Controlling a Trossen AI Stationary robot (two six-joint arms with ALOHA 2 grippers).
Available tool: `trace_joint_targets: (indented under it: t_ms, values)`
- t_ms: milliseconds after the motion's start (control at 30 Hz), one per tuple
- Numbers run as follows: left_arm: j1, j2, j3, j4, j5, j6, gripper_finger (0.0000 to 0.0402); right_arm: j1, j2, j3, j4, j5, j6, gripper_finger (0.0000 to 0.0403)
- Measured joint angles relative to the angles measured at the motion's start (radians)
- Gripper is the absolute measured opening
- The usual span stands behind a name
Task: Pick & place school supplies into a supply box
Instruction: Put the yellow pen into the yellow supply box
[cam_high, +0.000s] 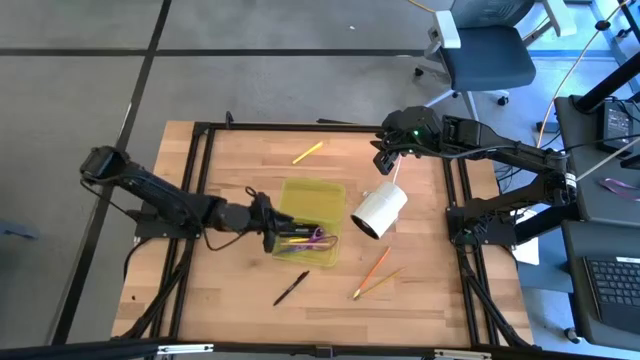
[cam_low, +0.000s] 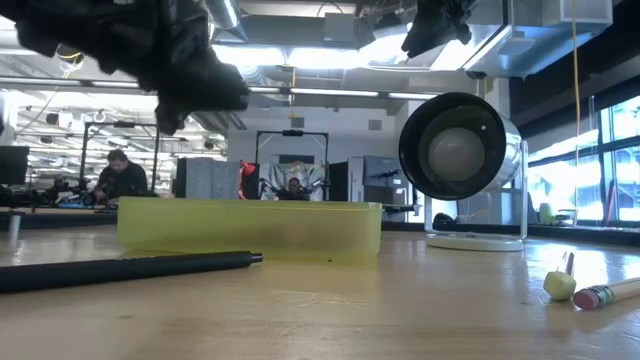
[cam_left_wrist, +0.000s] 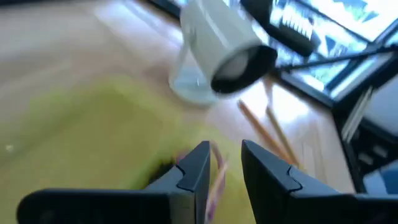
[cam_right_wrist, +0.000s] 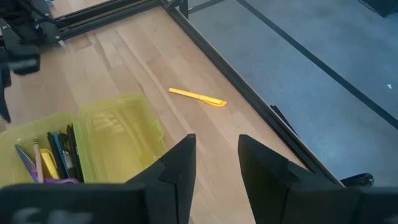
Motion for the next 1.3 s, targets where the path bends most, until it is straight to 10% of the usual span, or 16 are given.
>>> trace_joint_targets:
  t_ms: [467,700,1300]
  values:
    - [0.121,-0.103,0.0,-0.017,0.103,0.135,0.0155,-0.004,0.005,0.0,-0.013,-0.002,-0.074,0.0124]
    - [0.134,-0.101,0.0,-0.022,-0.082,0.074,0.0212,-0.022,0.038,0.0,0.083,-0.023,-0.178,0.0124]
    - [0.258,-0.102,0.0,-0.017,0.025,0.077,0.0212,-0.024,0.161,0.0,0.15,-0.106,-0.259,0.018]
